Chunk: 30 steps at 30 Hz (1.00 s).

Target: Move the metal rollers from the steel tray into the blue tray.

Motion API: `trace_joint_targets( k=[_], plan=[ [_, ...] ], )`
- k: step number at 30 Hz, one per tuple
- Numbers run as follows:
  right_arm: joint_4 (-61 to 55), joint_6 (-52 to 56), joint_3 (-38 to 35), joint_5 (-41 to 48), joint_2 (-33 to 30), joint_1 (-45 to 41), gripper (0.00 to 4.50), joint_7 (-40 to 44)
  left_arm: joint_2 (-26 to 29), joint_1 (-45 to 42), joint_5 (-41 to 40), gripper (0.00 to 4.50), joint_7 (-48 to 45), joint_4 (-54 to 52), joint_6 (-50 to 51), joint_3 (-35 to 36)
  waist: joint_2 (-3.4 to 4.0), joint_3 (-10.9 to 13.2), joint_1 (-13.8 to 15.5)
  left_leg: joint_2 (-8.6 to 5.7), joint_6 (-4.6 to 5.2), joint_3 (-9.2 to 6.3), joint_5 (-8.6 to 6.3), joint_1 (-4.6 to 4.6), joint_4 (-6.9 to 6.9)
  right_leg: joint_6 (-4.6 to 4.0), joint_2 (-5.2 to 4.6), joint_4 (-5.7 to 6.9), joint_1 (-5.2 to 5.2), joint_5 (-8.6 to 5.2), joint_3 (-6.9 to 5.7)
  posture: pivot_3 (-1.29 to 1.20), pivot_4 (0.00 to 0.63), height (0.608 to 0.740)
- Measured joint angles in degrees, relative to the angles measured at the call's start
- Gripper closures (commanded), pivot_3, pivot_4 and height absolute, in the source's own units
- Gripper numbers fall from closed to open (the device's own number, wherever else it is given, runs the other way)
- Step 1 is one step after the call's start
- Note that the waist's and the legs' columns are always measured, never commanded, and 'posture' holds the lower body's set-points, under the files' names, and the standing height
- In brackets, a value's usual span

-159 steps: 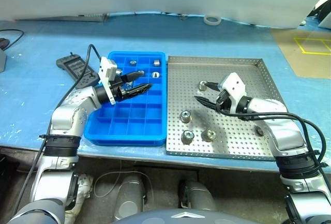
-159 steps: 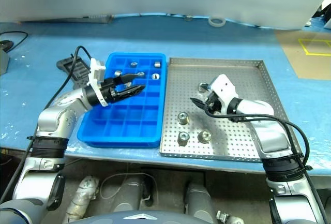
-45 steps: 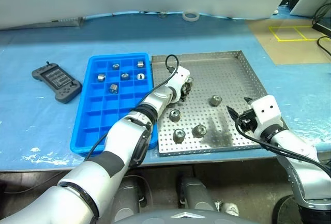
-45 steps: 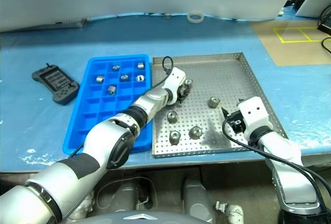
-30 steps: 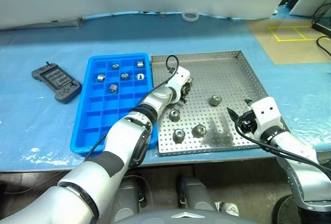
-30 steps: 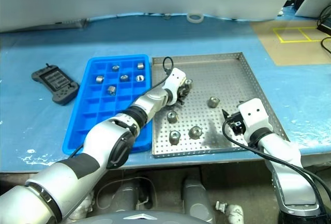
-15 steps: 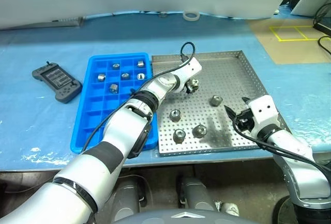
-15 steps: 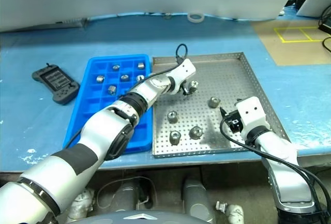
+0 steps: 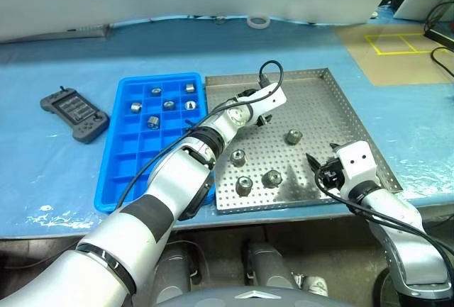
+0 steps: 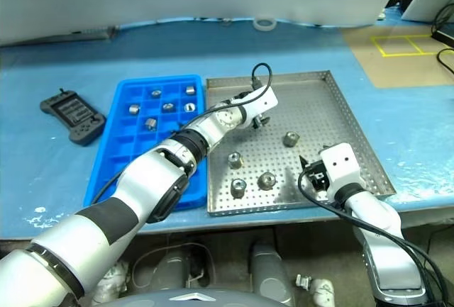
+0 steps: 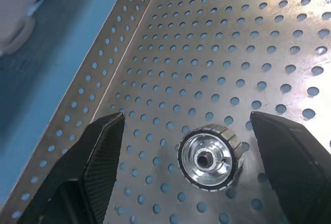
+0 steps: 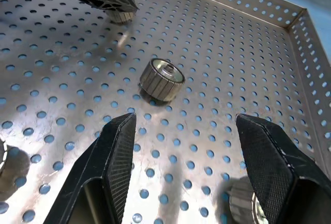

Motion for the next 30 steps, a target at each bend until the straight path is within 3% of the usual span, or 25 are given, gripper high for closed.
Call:
trace_joint_targets(
  k=[16, 19, 22, 24, 29, 30],
  plan=[
    [-1.6, 1.0, 0.0, -0.7, 0.9, 2.9, 1.26, -1.8, 0.5, 3.2, 2.3, 0.43, 2.2, -0.4, 3.3, -0.8, 0.11, -0.1, -4.8, -0.38, 0.53, -0.16, -0.34, -0.01, 0.18, 0.01, -0.36, -0.69, 0.57, 0.00, -0.32, -0.63, 0.150, 0.740],
    [-1.6, 1.0, 0.0, -0.9, 1.0, 2.7, 1.26, -1.9, 0.8, 3.4, 2.2, 0.96, 1.3, -0.8, 3.6, -0.6, 0.14, -0.1, -5.4, -0.48, 0.67, -0.18, -0.42, -0.02, 0.22, 0.00, -0.49, -0.80, 0.67, 0.00, -0.35, -0.63, 0.150, 0.740],
    [-1.6, 1.0, 0.0, -0.9, 1.0, 2.5, 1.26, -1.9, 1.1, 3.7, 1.9, 1.84, 0.9, -0.8, 4.2, -0.2, 0.14, -0.1, -6.0, -0.56, 0.76, -0.18, -0.47, -0.05, 0.27, 0.00, -0.56, -0.81, 0.68, 0.00, -0.35, -0.62, 0.150, 0.740],
    [-1.6, 1.0, 0.0, -0.9, 1.0, 1.9, 1.26, -1.9, 1.4, 3.9, 2.0, 1.84, 1.2, -1.0, 4.7, -0.1, 0.14, -0.1, -6.6, -0.57, 0.77, -0.19, -0.48, -0.05, 0.29, 0.00, -0.57, -0.81, 0.68, 0.00, -0.36, -0.62, 0.150, 0.740],
    [-1.6, 1.0, 0.0, -0.9, 1.0, 0.8, 1.26, -1.9, 2.7, 4.1, 1.8, 2.96, 1.1, -1.3, 4.7, 0.5, 0.20, -0.1, -7.6, -0.57, 0.75, -0.27, -0.48, -0.05, 0.29, 0.01, -0.56, -0.83, 0.71, 0.00, -0.43, -0.60, 0.150, 0.740],
    [-1.5, 1.0, 0.0, -1.0, 1.0, 0.7, 1.26, -1.8, 2.9, 4.1, 1.7, 2.96, 1.0, -1.4, 4.7, 0.7, 0.20, -0.1, -7.7, -0.57, 0.75, -0.28, -0.48, -0.05, 0.28, 0.01, -0.56, -0.84, 0.71, 0.00, -0.44, -0.60, 0.150, 0.740]
  ],
)
